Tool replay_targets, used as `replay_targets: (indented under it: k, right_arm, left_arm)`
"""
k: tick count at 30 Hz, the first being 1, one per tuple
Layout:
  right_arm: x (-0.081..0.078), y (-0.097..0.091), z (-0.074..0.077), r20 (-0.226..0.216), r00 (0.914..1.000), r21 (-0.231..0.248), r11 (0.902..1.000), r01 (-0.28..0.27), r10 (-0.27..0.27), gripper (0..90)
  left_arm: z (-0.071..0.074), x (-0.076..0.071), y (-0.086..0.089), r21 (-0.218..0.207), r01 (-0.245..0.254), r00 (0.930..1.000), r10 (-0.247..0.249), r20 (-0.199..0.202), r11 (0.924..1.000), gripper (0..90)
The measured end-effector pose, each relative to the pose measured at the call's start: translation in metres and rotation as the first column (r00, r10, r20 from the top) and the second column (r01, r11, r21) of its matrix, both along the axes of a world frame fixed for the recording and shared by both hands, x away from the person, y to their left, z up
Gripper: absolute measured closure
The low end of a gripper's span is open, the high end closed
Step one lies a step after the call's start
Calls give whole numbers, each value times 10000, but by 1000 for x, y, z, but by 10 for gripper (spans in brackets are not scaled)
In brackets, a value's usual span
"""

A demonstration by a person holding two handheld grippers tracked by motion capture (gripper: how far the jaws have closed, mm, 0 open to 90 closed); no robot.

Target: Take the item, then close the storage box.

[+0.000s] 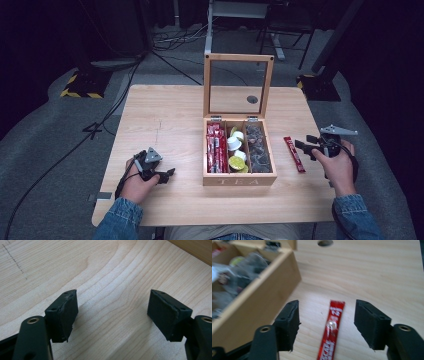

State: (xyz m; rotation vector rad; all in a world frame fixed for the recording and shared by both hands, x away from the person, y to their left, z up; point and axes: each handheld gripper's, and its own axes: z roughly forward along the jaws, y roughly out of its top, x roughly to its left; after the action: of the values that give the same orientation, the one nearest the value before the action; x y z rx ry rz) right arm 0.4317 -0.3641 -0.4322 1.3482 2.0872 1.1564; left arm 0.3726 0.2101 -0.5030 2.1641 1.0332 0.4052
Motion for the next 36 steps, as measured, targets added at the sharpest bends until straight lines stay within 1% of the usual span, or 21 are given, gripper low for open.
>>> replay_targets:
  k: [2, 4, 5, 7, 8, 11, 16, 18, 20, 21, 22, 23, 29, 30, 34, 36]
  right_arm:
    - [-1, 2, 8, 198, 9997, 140, 9998, -154, 151, 347]
    - [-3, 5, 15, 186, 9998, 204, 9998, -78, 74, 332]
    - [-3, 8, 22, 332, 9991, 177, 9995, -251, 245, 331]
    - [-3, 12, 33, 697, 9961, 269, 9981, -556, 536, 326]
    - [-3, 14, 39, 792, 9951, 312, 9976, -619, 593, 322]
    - [1, 19, 54, 1225, 9893, 343, 9959, -837, 790, 316]
    - [9, 29, 73, 1617, 9810, 287, 9931, -1136, 1076, 317]
    - [13, 34, 81, 1825, 9772, 422, 9921, -1184, 1088, 330]
    - [16, 36, 88, 2148, 9707, 523, 9912, -1215, 1076, 335]
    - [17, 37, 91, 2247, 9689, 534, 9915, -1187, 1039, 335]
    - [17, 37, 91, 2247, 9689, 534, 9915, -1187, 1039, 335]
    - [21, 40, 97, 2309, 9671, 581, 9907, -1229, 1065, 336]
    - [32, 45, 105, 2166, 9697, 502, 9907, -1266, 1129, 336]
    - [35, 45, 106, 2184, 9691, 446, 9909, -1271, 1144, 337]
    - [46, 49, 112, 2067, 9710, 504, 9899, -1329, 1198, 340]
    - [55, 53, 115, 1990, 9721, 448, 9898, -1355, 1240, 340]
  left_arm:
    - [0, 0, 0, -32, 19, 10000, -20, -44, 10000, 247]
    - [0, 0, -1, -33, 18, 10000, -18, -43, 10000, 246]
    - [0, 1, -1, -31, 15, 10000, -15, -44, 10000, 246]
    - [0, 1, -1, -29, 18, 10000, -18, -39, 10000, 246]
    - [0, 0, -1, -26, 17, 10000, -17, -37, 10000, 246]
    - [0, 1, 0, -33, 17, 10000, -17, -46, 10000, 246]
    - [0, 0, 0, -9, -68, 10000, 68, -51, 10000, 246]
    - [0, -1, 0, -4, -118, 9999, 118, -13, 9999, 246]
    - [0, -1, 0, -33, -147, 9999, 147, -31, 9999, 246]
    - [0, -1, 0, -39, -156, 9999, 156, -14, 9999, 246]
    - [0, -1, 0, -39, -156, 9999, 156, -14, 9999, 246]
    - [0, -2, 1, -16, -225, 9997, 225, -47, 9997, 246]
    - [0, -2, 1, -63, -241, 9997, 241, -37, 9997, 246]
    - [0, -2, 2, -50, -228, 9997, 228, -30, 9997, 246]
    - [0, -2, 2, -25, -218, 9998, 218, -17, 9998, 246]
    - [0, -2, 3, -29, -204, 9998, 204, 0, 9998, 246]
